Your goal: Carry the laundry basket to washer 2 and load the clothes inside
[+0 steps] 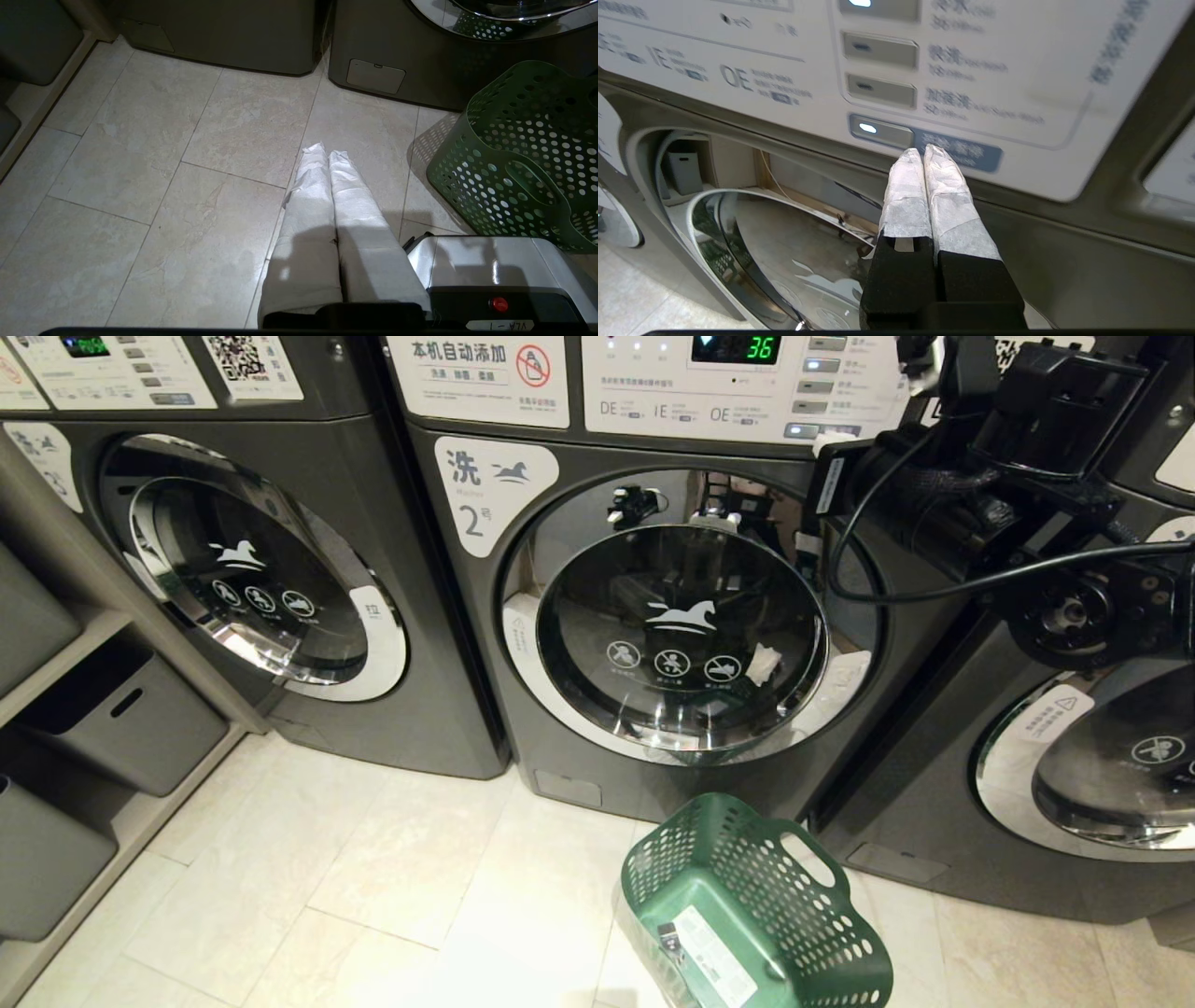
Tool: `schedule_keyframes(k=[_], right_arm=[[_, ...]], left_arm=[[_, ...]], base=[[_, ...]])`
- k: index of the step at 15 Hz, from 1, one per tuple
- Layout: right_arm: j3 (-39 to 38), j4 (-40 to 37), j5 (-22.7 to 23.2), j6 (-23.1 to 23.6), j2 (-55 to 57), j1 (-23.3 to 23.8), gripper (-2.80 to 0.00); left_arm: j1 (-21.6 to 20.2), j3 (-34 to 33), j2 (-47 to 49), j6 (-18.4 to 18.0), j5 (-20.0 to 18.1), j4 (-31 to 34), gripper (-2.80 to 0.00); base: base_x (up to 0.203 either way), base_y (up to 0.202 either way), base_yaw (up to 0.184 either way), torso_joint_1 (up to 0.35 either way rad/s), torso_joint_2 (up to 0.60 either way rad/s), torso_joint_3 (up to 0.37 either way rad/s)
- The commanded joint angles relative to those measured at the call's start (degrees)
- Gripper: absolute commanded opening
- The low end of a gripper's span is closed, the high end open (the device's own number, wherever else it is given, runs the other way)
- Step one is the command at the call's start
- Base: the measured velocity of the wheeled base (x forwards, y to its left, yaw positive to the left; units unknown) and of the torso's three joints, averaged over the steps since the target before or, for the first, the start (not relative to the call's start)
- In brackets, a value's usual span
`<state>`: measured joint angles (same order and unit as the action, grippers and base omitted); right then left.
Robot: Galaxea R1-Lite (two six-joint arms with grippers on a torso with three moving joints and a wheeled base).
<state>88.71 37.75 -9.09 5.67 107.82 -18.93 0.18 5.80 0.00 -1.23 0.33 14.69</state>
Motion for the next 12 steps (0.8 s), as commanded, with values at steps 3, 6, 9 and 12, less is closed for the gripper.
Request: schedule_keyframes(k=[3, 6, 9, 12], right_arm=[[-2.23, 0.48, 0.48, -0.48, -2.35, -0.76, -2.80], [-2.32, 0.48, 0.34, -0.39, -2.61, -1.79, -2.80], [-7.57, -0.30, 0.24, 0.08, -5.09, -1.81, -2.80], [-22.39, -3.54, 1.18, 0.38, -13.16, -1.81, -2.80]], left_arm=[[-0.01, 0.00, 0.00, 0.00, 0.02, 0.08, -2.80], [-0.01, 0.00, 0.00, 0.00, 0.02, 0.08, -2.80], [-0.01, 0.00, 0.00, 0.00, 0.02, 0.08, -2.80], [-0.01, 0.00, 0.00, 0.00, 0.02, 0.08, -2.80]], base=[[0.000, 0.000, 0.000, 0.000, 0.00, 0.000], [0.000, 0.000, 0.000, 0.000, 0.00, 0.000], [0.000, 0.000, 0.000, 0.000, 0.00, 0.000], [0.000, 0.000, 0.000, 0.000, 0.00, 0.000]])
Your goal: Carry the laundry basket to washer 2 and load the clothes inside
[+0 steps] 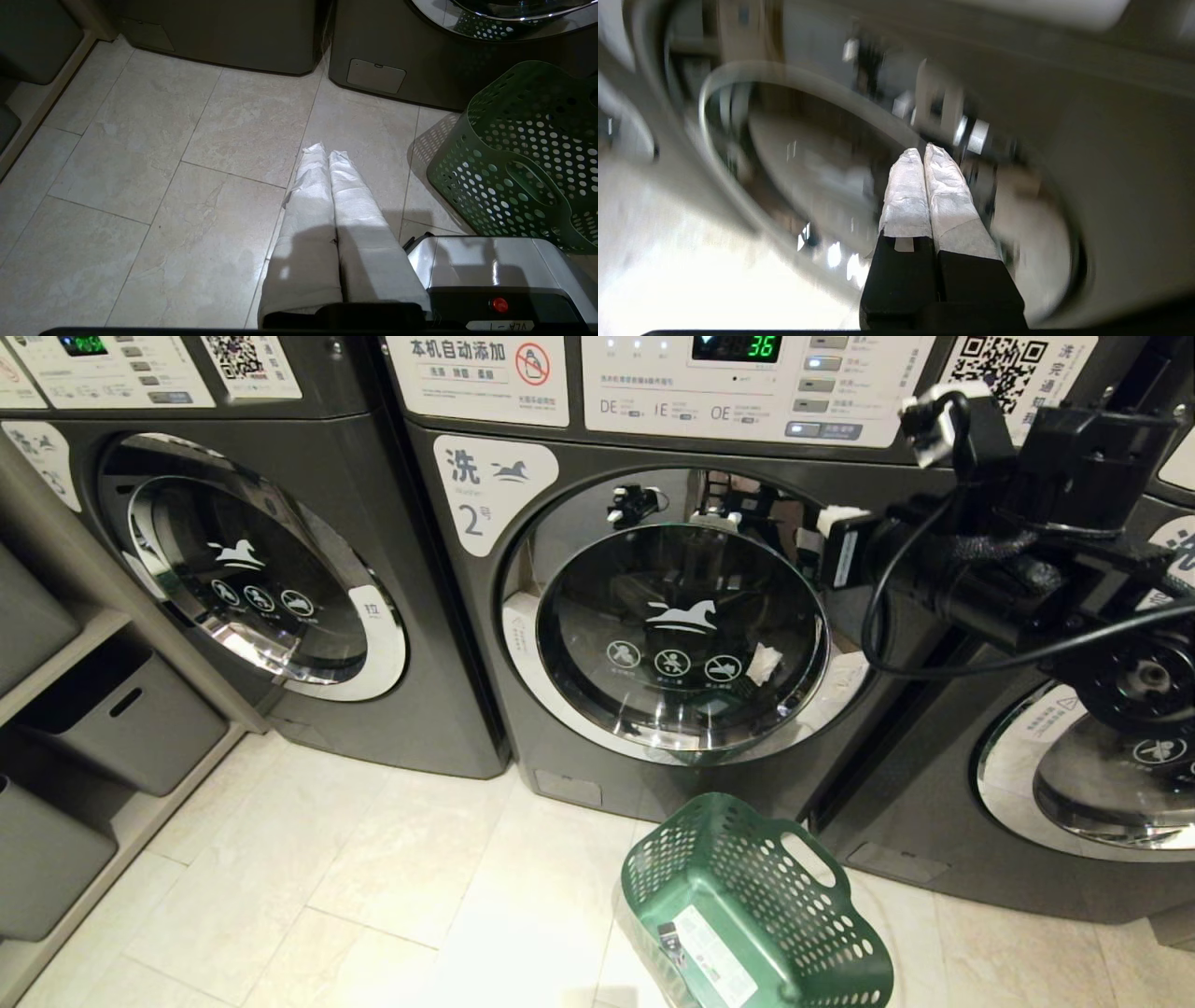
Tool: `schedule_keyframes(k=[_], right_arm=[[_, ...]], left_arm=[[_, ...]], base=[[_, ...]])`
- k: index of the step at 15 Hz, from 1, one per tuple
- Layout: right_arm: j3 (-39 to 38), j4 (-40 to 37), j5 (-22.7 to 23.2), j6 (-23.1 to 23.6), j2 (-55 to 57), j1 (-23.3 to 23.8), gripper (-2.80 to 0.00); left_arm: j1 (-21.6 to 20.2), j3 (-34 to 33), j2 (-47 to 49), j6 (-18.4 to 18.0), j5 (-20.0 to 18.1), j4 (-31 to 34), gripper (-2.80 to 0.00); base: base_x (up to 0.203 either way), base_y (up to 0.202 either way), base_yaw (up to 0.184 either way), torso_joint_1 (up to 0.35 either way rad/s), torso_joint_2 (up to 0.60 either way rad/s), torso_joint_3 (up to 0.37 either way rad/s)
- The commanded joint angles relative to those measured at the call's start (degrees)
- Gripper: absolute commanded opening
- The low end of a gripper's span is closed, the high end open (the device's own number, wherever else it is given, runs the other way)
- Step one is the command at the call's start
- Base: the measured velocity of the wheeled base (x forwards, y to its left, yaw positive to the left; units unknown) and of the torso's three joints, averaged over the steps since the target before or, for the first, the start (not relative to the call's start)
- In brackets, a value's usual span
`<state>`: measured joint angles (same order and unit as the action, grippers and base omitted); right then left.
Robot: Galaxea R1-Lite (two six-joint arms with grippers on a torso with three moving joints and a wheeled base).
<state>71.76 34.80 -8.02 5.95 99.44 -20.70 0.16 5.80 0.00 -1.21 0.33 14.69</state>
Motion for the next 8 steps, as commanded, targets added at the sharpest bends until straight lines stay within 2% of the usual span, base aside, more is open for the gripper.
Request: schedule_keyframes(k=[1, 4, 8], right_arm=[[-11.68, -2.73, 1.38, 0.13, -8.74, -0.04, -2.80], [-32.76, -10.09, 6.97, 0.18, -25.32, 0.73, -2.80], [-58.20, -15.46, 13.73, 0.44, -46.21, 9.44, -2.80]], left_arm=[[0.02, 0.00, 0.00, -0.02, 0.02, 0.08, -2.80], [0.02, 0.00, 0.00, -0.02, 0.02, 0.08, -2.80], [0.02, 0.00, 0.00, -0.02, 0.02, 0.08, -2.80]], base=[[0.000, 0.000, 0.000, 0.000, 0.00, 0.000], [0.000, 0.000, 0.000, 0.000, 0.00, 0.000], [0.000, 0.000, 0.000, 0.000, 0.00, 0.000]])
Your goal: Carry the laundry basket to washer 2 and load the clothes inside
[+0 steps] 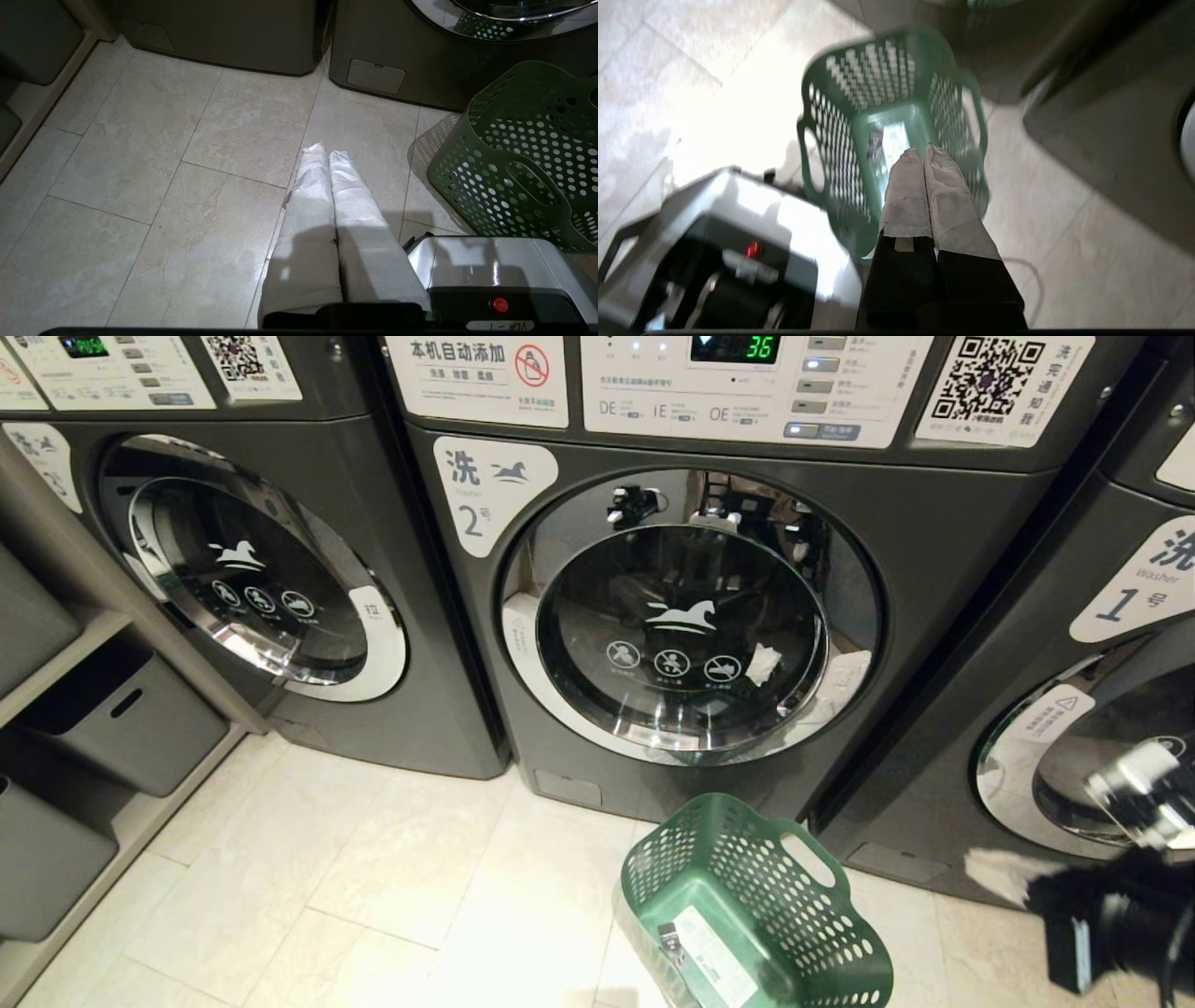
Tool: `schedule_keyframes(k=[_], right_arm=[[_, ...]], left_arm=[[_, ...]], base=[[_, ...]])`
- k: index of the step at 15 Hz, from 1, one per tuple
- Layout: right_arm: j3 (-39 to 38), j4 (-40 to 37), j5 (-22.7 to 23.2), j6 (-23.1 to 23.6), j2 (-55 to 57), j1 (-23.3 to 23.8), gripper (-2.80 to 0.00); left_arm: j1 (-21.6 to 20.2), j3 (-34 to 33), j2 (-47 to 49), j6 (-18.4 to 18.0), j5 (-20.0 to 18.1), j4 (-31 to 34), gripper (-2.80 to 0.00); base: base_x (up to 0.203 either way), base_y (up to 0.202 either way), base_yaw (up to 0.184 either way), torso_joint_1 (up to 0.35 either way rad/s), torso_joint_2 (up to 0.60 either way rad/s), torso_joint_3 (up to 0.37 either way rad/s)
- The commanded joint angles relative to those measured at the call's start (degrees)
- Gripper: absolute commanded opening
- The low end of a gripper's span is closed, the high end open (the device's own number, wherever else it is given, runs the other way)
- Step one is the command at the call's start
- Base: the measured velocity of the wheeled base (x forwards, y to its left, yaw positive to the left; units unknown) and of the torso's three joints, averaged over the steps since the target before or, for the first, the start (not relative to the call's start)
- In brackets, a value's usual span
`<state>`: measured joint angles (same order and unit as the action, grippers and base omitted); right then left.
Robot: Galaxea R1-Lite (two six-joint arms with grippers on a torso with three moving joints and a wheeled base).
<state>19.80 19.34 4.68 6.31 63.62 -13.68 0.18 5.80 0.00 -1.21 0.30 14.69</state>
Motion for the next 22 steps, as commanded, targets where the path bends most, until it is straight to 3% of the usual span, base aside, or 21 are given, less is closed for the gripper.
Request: schedule_keyframes(k=[1, 3, 5, 8, 10, 13, 18, 21, 22], right_arm=[[-10.96, -0.57, 2.89, 0.77, -15.28, 5.57, -2.80], [-16.60, -3.75, 6.02, 2.68, -24.87, 10.96, -2.80], [-16.96, -14.69, 7.48, 4.01, -34.61, 14.59, -2.80], [-15.91, -23.02, 6.37, 5.56, -46.26, 17.29, -2.80], [-17.32, -22.56, -1.49, 7.11, -47.68, 18.06, -2.80], [-19.75, -18.29, -0.51, 6.43, -47.45, 18.34, -2.80], [-19.80, -19.60, -1.83, 2.57, -47.52, 18.07, -2.80], [-19.80, -19.43, -1.86, 3.10, -51.00, 11.64, -2.80], [-19.80, -19.40, -1.74, 3.19, -53.23, 11.91, -2.80]], left_arm=[[-0.01, 0.00, 0.00, -0.02, 0.05, 0.08, -2.80], [-0.01, 0.00, 0.00, -0.02, 0.05, 0.08, -2.80], [-0.01, 0.00, 0.00, -0.02, 0.05, 0.08, -2.80], [-0.01, 0.04, 0.00, 0.06, 0.05, 0.08, -2.80], [-0.01, 0.00, 0.00, -0.02, 0.05, 0.08, -2.80], [-0.01, 0.00, 0.00, 0.04, 0.05, -0.01, -2.80], [0.00, 0.00, 0.00, -0.02, 0.05, 0.08, -2.80], [0.07, 0.00, 0.00, -0.02, 0.05, 0.08, -2.80], [-0.01, 0.00, 0.00, -0.02, 0.05, 0.08, -2.80]], base=[[0.000, 0.000, 0.000, 0.000, 0.00, 0.000], [0.000, 0.000, 0.000, 0.000, 0.00, 0.000], [0.000, 0.000, 0.000, 0.000, 0.00, 0.000], [0.000, 0.000, 0.000, 0.000, 0.00, 0.000], [0.000, 0.000, 0.000, 0.000, 0.00, 0.000], [0.000, 0.000, 0.000, 0.000, 0.00, 0.000], [0.000, 0.000, 0.000, 0.000, 0.00, 0.000], [0.000, 0.000, 0.000, 0.000, 0.00, 0.000], [0.000, 0.000, 0.000, 0.000, 0.00, 0.000]])
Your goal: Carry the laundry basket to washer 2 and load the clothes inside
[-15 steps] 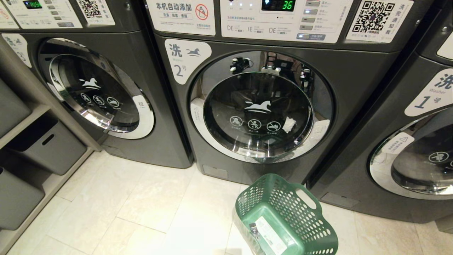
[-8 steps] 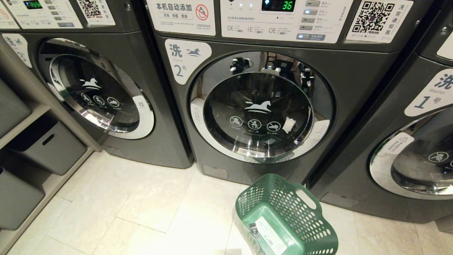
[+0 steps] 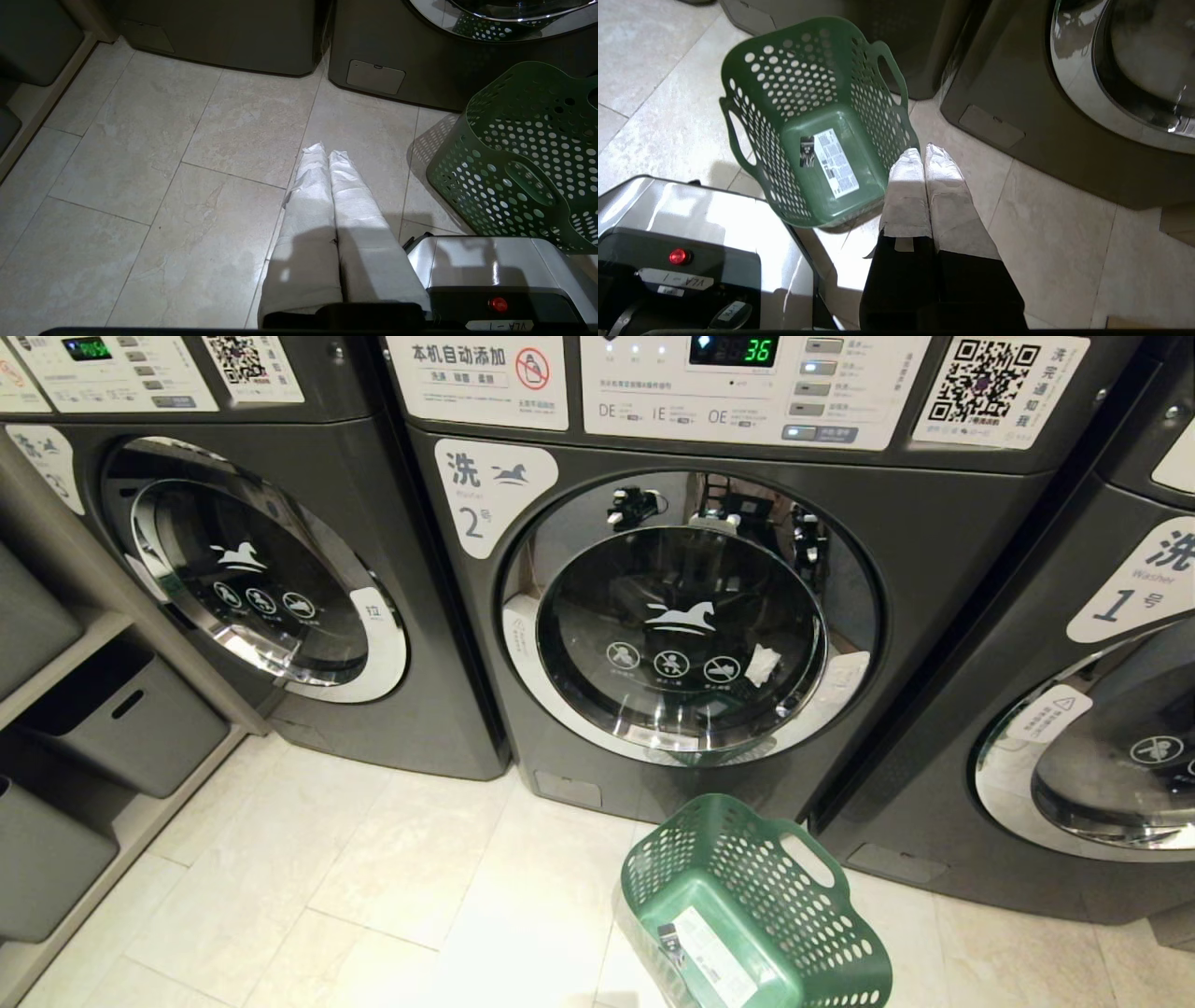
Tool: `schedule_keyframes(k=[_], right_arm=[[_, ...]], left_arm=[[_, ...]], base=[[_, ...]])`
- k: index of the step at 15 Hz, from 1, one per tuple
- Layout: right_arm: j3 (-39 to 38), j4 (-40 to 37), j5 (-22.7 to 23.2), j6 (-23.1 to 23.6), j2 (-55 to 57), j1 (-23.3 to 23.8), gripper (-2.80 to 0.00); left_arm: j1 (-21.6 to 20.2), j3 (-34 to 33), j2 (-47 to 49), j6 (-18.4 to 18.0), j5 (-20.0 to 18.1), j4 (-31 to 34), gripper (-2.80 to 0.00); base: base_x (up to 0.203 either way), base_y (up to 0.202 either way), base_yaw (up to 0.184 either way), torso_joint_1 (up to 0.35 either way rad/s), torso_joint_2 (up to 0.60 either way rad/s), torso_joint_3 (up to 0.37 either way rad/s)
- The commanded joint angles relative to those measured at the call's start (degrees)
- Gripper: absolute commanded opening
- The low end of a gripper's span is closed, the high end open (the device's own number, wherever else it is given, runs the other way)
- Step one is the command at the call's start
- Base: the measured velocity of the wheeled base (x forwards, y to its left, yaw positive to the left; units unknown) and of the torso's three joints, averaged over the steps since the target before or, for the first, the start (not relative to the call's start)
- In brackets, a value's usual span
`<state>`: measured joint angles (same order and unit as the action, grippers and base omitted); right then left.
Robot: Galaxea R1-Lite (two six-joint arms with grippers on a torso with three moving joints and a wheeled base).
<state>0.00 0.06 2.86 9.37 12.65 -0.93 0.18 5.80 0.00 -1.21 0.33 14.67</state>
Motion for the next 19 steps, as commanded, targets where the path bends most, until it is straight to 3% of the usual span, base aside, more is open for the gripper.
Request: schedule_keyframes(k=[1, 3, 19], right_arm=[[0.01, -0.12, 0.13, 0.25, -6.68, -0.36, -2.80], [0.01, -0.20, 0.02, 0.16, -12.76, 0.26, -2.80], [0.00, -0.33, 0.03, 0.65, -12.65, 0.76, -2.80]], left_arm=[[-0.01, 0.04, 0.00, 0.02, 0.03, 0.04, -2.80], [-0.01, 0.00, 0.00, 0.06, 0.03, 0.08, -2.80], [-0.01, 0.00, 0.00, 0.06, 0.03, 0.01, -2.80]], base=[[0.000, 0.000, 0.000, 0.000, 0.00, 0.000], [0.000, 0.000, 0.000, 0.000, 0.00, 0.000], [0.000, 0.000, 0.000, 0.000, 0.00, 0.000]])
